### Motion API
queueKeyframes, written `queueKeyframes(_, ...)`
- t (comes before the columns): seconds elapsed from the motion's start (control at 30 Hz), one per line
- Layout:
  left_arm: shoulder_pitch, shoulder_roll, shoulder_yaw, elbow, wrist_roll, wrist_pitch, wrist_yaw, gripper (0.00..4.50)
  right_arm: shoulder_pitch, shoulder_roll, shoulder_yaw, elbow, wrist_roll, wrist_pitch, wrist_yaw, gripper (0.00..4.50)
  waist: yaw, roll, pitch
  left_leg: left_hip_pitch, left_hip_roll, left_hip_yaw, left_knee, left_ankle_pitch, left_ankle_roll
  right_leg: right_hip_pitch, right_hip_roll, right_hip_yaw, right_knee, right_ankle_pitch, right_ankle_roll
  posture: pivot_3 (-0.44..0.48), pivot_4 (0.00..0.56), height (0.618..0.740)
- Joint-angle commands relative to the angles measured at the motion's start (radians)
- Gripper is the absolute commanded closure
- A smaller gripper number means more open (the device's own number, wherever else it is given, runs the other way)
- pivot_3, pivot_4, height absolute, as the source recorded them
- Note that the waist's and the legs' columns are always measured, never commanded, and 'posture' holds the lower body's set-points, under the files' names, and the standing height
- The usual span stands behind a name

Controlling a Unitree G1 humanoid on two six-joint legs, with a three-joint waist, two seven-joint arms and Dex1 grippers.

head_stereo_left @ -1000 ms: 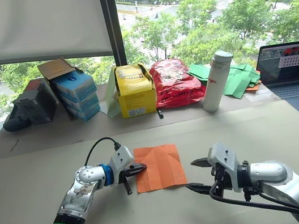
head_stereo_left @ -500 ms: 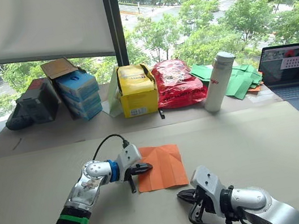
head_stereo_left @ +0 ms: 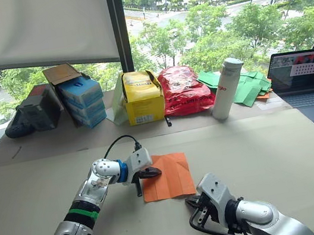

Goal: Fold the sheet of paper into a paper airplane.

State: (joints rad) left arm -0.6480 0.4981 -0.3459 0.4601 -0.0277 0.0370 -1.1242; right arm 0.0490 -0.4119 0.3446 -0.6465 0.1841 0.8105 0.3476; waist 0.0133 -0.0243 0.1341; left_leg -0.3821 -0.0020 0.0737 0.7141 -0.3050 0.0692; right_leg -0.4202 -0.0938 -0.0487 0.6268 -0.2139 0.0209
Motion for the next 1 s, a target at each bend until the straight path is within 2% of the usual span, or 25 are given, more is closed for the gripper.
queueKeyframes(0.03, 0.016, 0.002, -0.025, 0.061, 0.054, 0.000, 0.000, 4.50, -0.017, 0.040, -0.013, 0.051, -0.049, 0.025, -0.078, 4.48, -0.001, 0.000, 0.000, 0.000, 0.000, 0.000, 0.000, 0.000, 0.000, 0.000, 0.000, 0.000, 0.000, 0.000, 0.000, 0.000, 0.150, 0.740)
queueKeyframes(0.23, 0.013, 0.006, -0.025, 0.070, 0.056, -0.011, -0.005, 4.50, -0.011, 0.076, -0.042, 0.068, -0.065, -0.005, -0.121, 4.48, -0.001, 0.000, 0.000, 0.001, 0.000, 0.000, 0.000, 0.000, 0.000, 0.000, 0.000, 0.000, 0.001, 0.000, 0.000, 0.000, 0.150, 0.740)
queueKeyframes(0.5, 0.019, 0.011, -0.023, 0.061, 0.057, -0.011, -0.004, 4.50, -0.038, 0.173, -0.104, 0.115, -0.034, -0.141, -0.130, 4.48, -0.002, 0.000, 0.000, -0.001, 0.000, 0.000, 0.000, 0.000, 0.000, -0.001, 0.000, 0.001, 0.001, 0.000, 0.000, 0.000, 0.150, 0.740)
queueKeyframes(0.63, 0.024, 0.016, -0.018, 0.056, 0.056, -0.007, -0.002, 4.50, -0.097, 0.238, -0.107, 0.169, -0.008, -0.218, -0.099, 4.48, -0.005, 0.000, 0.000, -0.001, 0.000, 0.000, 0.000, 0.000, 0.000, -0.001, 0.000, 0.001, 0.001, 0.000, 0.000, 0.000, 0.150, 0.740)
queueKeyframes(0.77, 0.038, 0.028, -0.001, 0.040, 0.053, 0.009, 0.010, 4.50, -0.192, 0.246, -0.036, 0.266, -0.008, -0.265, 0.003, 4.48, -0.008, 0.000, 0.000, -0.001, 0.000, 0.000, 0.000, 0.000, 0.000, -0.001, 0.001, 0.001, 0.001, 0.000, 0.000, 0.000, 0.150, 0.740)
queueKeyframes(1.0, 0.090, 0.085, 0.089, -0.054, 0.016, 0.079, 0.052, 4.50, -0.303, 0.253, 0.008, 0.431, -0.016, -0.302, 0.101, 4.48, -0.028, 0.001, 0.000, -0.001, 0.000, 0.000, -0.001, 0.000, -0.001, -0.002, 0.001, 0.001, 0.001, 0.000, 0.000, 0.000, 0.150, 0.740)
